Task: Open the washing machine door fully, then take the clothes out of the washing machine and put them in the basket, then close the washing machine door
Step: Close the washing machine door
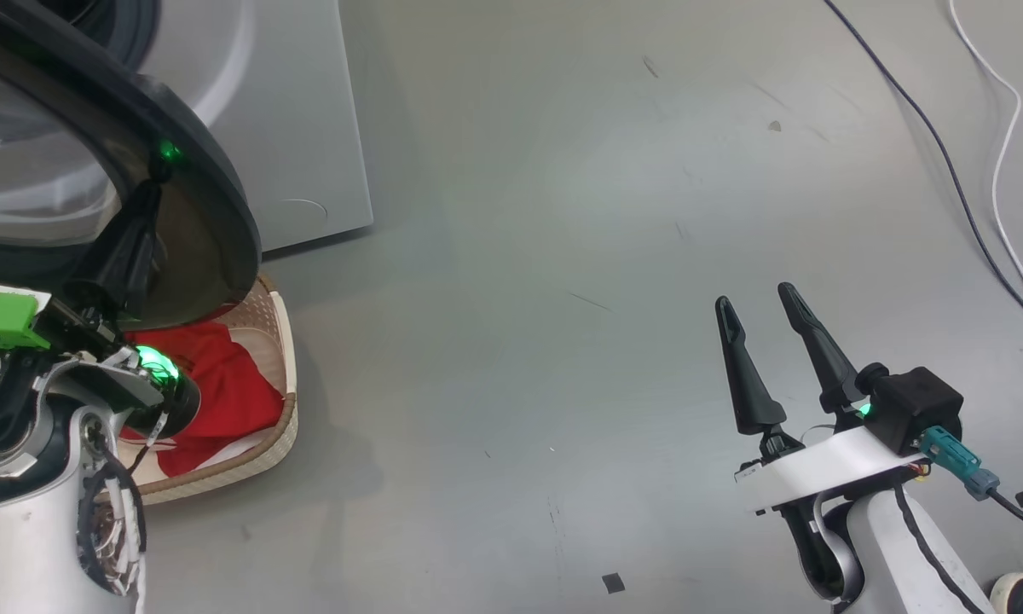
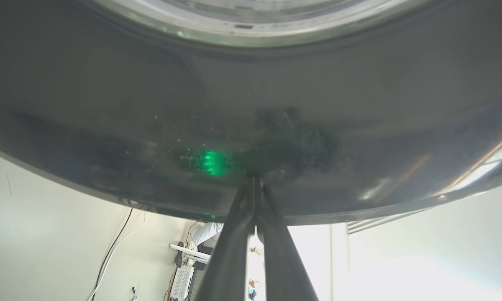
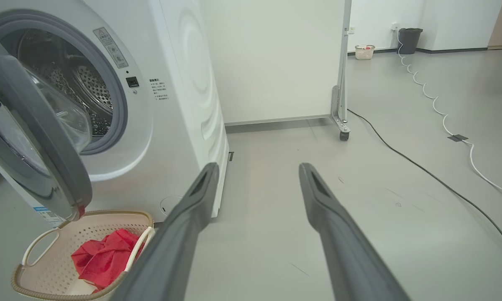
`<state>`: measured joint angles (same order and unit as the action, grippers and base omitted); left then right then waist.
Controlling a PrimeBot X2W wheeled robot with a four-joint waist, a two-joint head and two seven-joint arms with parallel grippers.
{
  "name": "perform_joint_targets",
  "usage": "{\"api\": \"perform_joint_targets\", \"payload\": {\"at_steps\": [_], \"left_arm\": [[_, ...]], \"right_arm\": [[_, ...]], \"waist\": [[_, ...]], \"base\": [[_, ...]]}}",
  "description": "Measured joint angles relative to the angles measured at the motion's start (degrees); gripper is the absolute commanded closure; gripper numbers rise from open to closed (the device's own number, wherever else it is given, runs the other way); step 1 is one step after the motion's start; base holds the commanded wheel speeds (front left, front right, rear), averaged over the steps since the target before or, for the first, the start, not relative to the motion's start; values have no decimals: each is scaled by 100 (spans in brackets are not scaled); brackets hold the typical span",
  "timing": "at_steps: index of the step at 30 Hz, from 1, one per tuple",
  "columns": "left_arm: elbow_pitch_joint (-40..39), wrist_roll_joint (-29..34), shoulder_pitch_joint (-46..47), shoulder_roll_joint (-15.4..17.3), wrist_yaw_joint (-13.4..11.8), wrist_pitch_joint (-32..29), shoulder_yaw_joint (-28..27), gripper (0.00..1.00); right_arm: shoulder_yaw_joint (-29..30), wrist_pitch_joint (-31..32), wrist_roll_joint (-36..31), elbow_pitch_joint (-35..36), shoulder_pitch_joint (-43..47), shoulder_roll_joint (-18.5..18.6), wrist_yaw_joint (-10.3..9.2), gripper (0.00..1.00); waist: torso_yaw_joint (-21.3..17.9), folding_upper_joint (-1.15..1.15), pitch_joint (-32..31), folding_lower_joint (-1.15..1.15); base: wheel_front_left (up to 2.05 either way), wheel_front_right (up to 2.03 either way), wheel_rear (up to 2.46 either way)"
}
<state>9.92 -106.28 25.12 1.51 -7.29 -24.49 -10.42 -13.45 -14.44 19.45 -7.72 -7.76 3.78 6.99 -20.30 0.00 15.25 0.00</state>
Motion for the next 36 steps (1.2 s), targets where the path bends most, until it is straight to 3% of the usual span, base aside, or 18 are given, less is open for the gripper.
{"api": "perform_joint_targets", "payload": {"at_steps": [10,19,30,36], "left_arm": [[399,143,311,-1,44,736,-22,100],[673,141,508,-1,170,970,254,100],[1069,200,513,-2,422,1002,793,100],[1166,987,219,2,673,917,1466,100]], "right_arm": [[54,0,69,-2,0,-26,0,0],[153,0,70,-1,1,-42,0,0],[432,0,66,69,4,-58,0,0],[590,0,48,118,8,-53,0,0]], "waist": [[-299,0,93,0],[-348,0,117,0],[-132,0,92,0],[108,0,14,0]], "base": [[0,0,0],[0,0,0],[0,0,0],[0,0,0]]}}
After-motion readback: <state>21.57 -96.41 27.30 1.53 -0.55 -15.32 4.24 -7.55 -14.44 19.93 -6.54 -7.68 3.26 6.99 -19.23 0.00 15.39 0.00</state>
